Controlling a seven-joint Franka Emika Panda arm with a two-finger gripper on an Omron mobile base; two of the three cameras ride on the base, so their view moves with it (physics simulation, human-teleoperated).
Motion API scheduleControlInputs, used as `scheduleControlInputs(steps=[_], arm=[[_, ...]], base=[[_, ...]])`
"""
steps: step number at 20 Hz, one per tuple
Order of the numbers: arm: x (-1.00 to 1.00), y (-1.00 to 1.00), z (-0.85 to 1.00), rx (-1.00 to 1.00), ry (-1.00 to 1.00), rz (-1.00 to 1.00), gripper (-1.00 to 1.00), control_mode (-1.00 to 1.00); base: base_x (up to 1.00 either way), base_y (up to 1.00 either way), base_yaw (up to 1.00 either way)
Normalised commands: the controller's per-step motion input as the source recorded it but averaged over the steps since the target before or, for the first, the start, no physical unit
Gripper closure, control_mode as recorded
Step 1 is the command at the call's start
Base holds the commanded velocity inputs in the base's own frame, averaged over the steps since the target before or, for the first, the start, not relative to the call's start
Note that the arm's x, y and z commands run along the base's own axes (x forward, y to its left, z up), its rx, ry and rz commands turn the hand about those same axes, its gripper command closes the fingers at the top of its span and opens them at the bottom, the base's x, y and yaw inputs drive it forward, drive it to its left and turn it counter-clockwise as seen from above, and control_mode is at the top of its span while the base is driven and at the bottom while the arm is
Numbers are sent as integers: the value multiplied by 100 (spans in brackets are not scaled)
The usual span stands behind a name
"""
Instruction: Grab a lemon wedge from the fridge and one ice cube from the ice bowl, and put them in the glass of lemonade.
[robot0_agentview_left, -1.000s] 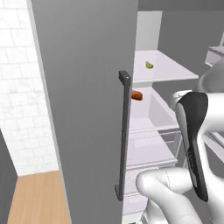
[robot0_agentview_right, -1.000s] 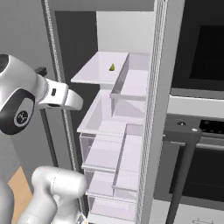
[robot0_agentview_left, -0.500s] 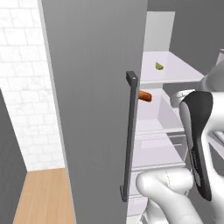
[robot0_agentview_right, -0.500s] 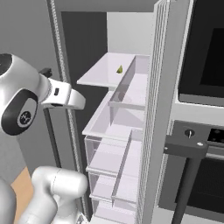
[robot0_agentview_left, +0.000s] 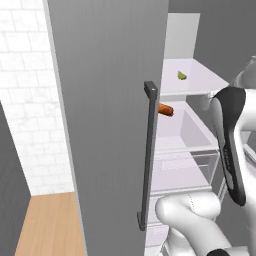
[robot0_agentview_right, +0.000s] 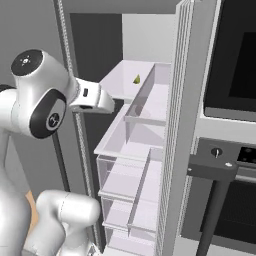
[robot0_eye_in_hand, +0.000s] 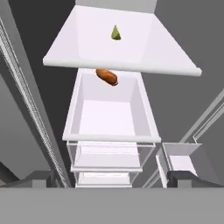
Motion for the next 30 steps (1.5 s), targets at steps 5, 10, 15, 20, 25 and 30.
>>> scheduleControlInputs(steps=[5,10,15,20,25,30], arm=[[82,-27,0,0,6,12,-100,-100],[95,-10,-3,0,11,17,-100,-100],[97,0,0,0,1,7,-100,-100],[100,0,0,0,4,1,-100,-100],[80,0,0,0,0,-2,-100,-100],[29,0,0,4,0,-16,-100,-100]], base=[[0,0,0],[0,0,0],[0,0,0],[0,0,0],[0,0,0],[0,0,0]])
